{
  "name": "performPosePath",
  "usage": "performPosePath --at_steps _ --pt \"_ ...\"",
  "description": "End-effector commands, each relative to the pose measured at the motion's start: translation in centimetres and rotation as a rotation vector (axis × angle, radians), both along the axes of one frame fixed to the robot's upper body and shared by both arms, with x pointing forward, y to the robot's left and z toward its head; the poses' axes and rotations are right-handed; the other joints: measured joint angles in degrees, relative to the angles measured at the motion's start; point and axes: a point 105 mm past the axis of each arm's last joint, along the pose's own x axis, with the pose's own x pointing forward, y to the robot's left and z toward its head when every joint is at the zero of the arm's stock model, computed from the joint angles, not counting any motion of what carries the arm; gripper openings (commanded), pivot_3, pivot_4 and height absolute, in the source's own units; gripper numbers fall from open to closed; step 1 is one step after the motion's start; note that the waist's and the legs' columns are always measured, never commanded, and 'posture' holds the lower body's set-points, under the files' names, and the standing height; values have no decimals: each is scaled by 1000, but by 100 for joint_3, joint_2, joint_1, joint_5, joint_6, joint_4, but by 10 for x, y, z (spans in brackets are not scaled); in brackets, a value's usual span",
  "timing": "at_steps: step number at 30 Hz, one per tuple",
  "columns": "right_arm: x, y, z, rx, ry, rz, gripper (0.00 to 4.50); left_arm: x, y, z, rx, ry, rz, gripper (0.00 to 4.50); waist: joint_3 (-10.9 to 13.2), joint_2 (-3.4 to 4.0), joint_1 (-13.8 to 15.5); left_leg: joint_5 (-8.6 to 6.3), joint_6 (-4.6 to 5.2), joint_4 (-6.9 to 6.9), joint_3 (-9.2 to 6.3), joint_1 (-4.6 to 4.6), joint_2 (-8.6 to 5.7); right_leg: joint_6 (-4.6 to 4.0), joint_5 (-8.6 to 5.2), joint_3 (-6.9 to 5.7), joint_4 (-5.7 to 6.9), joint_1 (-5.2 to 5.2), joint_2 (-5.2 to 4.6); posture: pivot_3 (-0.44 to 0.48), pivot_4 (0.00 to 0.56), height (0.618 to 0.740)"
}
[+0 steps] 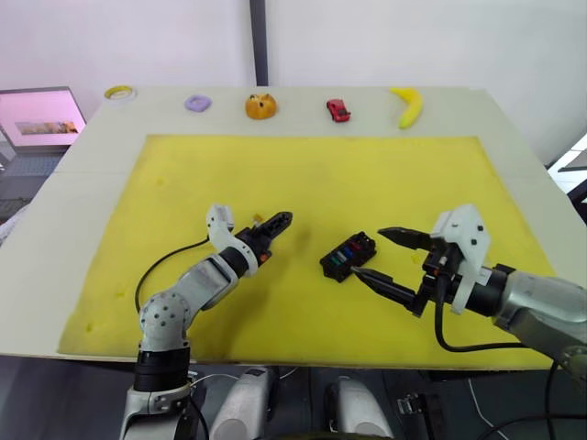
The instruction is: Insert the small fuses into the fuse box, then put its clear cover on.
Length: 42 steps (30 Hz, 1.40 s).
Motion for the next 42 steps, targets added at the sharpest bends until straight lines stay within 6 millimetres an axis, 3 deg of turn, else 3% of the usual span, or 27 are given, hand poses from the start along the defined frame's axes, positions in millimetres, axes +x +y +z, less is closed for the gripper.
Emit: performPosePath --at_steps 1,13,20,25,30,42 --pt "-5 3 7 -1 -35 15 4474 1 0 -3 20 10 10 4500 0 0 -2 0 0 0 0 0 0 0 0 0 0 0 0 0 150 735" --pt "-2 1 7 6 -46 -8 4474 3 7 -12 132 67 28 4500 -1 0 -11 0 0 -1 0 2 1 1 0 0 0 1 1 0 150 735" --pt "-1 1 7 8 -48 -12 4474 1 -7 -6 41 13 -58 4500 -1 0 12 0 0 0 0 2 -1 1 0 -1 -1 4 1 0 150 735" --pt "-2 0 7 5 -49 -20 4474 -2 2 -12 -8 1 -61 4500 -1 0 8 -1 1 -1 -1 2 0 0 0 -1 -8 4 1 0 150 735" --pt "-2 -1 7 4 -50 -23 4474 -8 -3 -8 -31 -31 -110 4500 -1 0 -8 -2 2 -2 -1 2 0 -1 -1 -1 -9 4 0 0 150 735" --pt "-2 1 7 3 -48 -19 4474 6 -3 -16 41 29 -14 4500 -1 -1 61 -3 4 0 -1 2 -1 0 0 -1 -15 8 -1 0 150 735"
